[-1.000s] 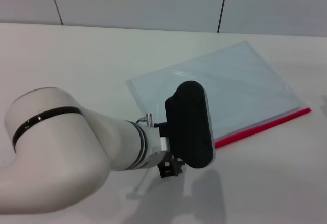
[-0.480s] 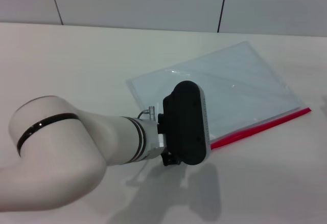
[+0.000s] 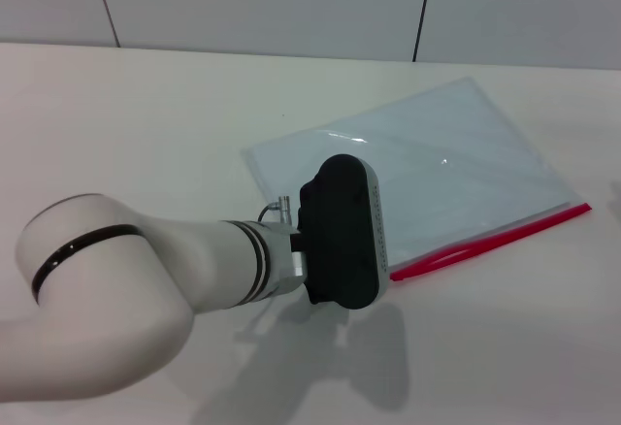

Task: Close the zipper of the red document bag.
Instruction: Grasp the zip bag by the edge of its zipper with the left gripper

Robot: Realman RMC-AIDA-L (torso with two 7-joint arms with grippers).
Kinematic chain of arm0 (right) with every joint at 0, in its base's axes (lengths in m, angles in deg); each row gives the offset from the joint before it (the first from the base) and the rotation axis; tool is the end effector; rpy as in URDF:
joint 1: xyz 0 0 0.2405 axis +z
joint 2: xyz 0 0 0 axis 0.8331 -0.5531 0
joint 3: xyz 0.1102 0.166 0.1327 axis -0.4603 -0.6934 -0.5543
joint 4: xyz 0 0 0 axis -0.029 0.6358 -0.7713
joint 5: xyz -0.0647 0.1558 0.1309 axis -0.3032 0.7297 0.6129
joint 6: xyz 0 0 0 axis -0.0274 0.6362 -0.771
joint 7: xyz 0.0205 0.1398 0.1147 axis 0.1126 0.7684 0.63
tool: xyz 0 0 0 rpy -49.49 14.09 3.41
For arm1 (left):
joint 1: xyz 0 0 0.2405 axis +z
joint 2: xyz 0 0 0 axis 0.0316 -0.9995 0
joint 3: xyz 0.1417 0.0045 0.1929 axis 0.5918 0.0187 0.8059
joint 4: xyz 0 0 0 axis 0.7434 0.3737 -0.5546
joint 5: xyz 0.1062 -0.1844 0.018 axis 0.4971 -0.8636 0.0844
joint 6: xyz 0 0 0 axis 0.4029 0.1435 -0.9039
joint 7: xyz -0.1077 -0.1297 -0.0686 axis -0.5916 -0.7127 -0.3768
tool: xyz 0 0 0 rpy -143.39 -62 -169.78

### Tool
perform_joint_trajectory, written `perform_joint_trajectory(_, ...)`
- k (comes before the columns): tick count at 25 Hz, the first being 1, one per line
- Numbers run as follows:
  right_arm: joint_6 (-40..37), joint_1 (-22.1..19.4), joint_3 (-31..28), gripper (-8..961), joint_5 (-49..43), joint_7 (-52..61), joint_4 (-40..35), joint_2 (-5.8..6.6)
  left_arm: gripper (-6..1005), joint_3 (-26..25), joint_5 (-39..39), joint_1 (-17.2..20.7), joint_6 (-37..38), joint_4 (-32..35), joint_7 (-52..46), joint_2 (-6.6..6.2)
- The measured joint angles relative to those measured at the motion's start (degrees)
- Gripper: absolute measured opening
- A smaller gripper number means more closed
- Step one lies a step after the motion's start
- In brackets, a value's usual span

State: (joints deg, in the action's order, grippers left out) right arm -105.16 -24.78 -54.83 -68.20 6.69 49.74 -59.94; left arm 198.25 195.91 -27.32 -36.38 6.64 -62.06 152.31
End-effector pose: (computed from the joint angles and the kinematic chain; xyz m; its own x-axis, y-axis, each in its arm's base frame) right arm 0.2829 0.3778 0.0322 0.6026 0.2340 -0.7629 -0.7316 -0.2200 -0.6453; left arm -0.1551 0.3344 -0.1491 0.9362 -0.1032 -0.3361 -0.2686 -0.8266 -0.4945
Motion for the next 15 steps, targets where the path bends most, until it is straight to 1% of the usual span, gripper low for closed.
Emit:
perform_joint_trajectory(3, -0.2, 0.0, 0.0, 866, 0.0, 0.0, 0.0, 0.0, 555, 0.0, 0.0, 0.0, -0.4, -0.5, 0.1, 0.02)
perform_joint_trajectory(9, -0.5, -0.1, 0.0, 864, 0.0, 0.0, 0.0, 0.0, 428, 0.0, 0.0, -0.4, -2.1, -2.4, 0.3, -0.01)
perform_joint_trajectory(11, -0.5, -0.1, 0.0, 864, 0.0, 0.0, 0.0, 0.0, 230, 0.1, 0.0, -0.5, -2.2, -2.7, 0.5, 0.04)
perform_joint_trajectory(15, -0.6, -0.2, 0.4, 863, 0.0, 0.1, 0.0, 0.0, 180, 0.1, 0.0, -0.6, -2.2, -2.8, 0.7, 0.06)
